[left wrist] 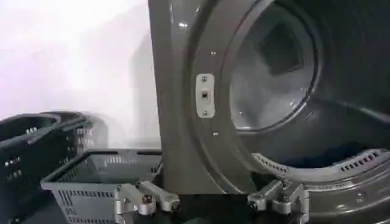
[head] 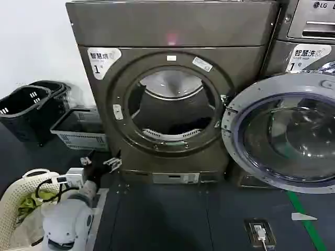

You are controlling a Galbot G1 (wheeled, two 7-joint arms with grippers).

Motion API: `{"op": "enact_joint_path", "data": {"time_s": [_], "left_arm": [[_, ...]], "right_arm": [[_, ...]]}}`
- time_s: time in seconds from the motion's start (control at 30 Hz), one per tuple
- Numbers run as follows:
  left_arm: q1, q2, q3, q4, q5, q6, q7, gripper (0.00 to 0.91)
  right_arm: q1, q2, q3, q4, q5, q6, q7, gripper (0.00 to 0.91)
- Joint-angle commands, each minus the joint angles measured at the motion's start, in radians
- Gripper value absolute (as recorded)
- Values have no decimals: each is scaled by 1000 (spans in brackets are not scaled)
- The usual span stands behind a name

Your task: Grasp the clothes from the dryer.

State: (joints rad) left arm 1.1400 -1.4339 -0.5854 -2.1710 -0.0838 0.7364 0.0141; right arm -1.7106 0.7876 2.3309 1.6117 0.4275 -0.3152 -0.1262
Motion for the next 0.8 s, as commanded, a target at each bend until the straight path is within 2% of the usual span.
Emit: {"op": "enact_joint_path", "data": {"time_s": [0.03,0.43,0.8], "left_arm": [[7,-1,-3,-2,-7,49,0,907],[22,-3,2,-25,2,49,13,907],[4,-4,9,-2,21,49,30,907]], "right_arm": [[2,-2,-4,-11,35,36,18,907],[11,-4,-1,-21,56,25,52,907],[8,2,-2,-27,51,23,52,907]]}}
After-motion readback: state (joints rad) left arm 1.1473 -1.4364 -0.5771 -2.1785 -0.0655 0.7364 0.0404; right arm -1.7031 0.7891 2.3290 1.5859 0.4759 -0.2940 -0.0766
